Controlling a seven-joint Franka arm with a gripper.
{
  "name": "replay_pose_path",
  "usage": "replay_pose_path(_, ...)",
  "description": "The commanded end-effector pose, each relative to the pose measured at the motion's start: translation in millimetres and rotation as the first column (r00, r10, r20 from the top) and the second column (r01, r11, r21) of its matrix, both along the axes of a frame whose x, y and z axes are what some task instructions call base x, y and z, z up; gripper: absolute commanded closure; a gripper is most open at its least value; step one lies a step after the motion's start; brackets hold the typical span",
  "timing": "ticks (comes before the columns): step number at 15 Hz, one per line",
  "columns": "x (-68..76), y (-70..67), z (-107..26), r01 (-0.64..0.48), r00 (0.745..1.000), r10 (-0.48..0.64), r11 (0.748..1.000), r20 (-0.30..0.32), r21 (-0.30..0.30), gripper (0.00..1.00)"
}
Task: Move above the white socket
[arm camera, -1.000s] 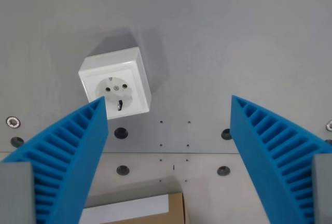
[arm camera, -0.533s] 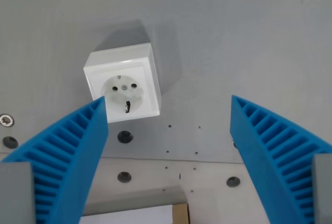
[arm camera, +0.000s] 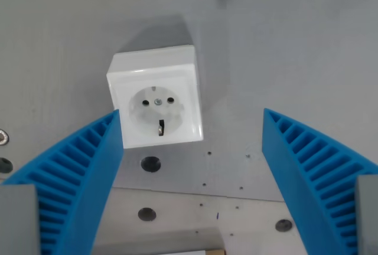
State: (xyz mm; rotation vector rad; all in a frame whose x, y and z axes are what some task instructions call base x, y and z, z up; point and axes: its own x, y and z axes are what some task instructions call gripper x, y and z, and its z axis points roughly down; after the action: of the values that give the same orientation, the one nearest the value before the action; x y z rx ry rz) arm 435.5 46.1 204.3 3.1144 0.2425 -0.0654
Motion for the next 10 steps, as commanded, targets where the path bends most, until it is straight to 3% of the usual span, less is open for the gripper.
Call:
replay_pose_path(1, -7.7, 4.5, -10.5, -0.084, 0.991, 0.084, 0.996, 0.1, -0.002, 0.0)
replay_pose_path(10, -17.8, 15.6, -35.0, -0.096, 0.99, 0.096, 0.995, 0.1, -0.01, 0.0)
